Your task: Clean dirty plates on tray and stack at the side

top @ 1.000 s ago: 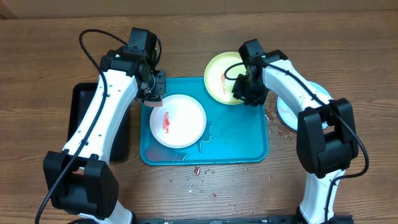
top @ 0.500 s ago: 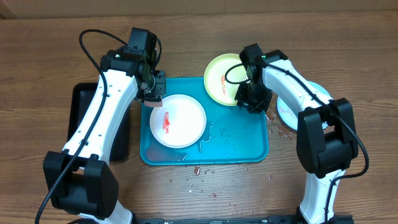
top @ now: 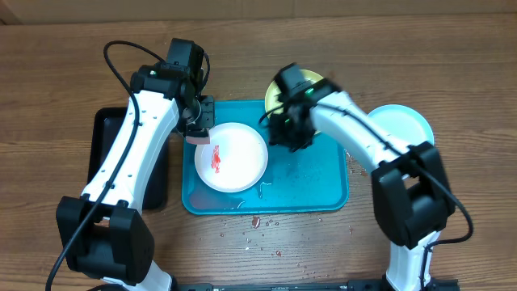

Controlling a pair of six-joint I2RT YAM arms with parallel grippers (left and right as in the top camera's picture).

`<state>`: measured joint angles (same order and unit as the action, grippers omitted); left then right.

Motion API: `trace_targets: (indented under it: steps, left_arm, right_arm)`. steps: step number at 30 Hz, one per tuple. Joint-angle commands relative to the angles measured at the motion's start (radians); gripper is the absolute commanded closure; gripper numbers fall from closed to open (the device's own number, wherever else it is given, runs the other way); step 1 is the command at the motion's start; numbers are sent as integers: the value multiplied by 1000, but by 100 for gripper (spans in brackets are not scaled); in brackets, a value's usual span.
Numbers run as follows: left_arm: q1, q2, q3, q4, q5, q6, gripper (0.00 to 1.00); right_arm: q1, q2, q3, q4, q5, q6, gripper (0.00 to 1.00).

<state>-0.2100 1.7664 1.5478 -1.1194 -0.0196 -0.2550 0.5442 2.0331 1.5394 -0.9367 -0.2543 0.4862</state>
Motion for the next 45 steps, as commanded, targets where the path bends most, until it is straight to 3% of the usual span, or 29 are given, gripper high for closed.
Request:
trace_targets:
  steps: [1,7,12,18,40,41,45]
  left_arm:
    - [-3,38,-32,6,-6,16,96]
    - [-3,82,-35,22,-5,15,96]
    - [-8,91,-35,50,17,16,96]
    - [-8,134,-35,59,26,37,96]
    - [-97,439,-55,63,49,81,96]
    - [-97,439,-65,61,75,118,96]
    - [-97,438,-72,-40,397,509,96]
  right_arm:
    - [55,-20,-58,45,39,85,55]
    - [97,-20,-113,109,116,141,62]
    - [100,-20,-140,145,124,174,82]
    - [100,-4,-141,172,123,181,96]
    - [100,6,-142,177,123,206,96]
    - [100,6,-142,177,122,206,96]
    - [100,6,-142,177,122,203,96]
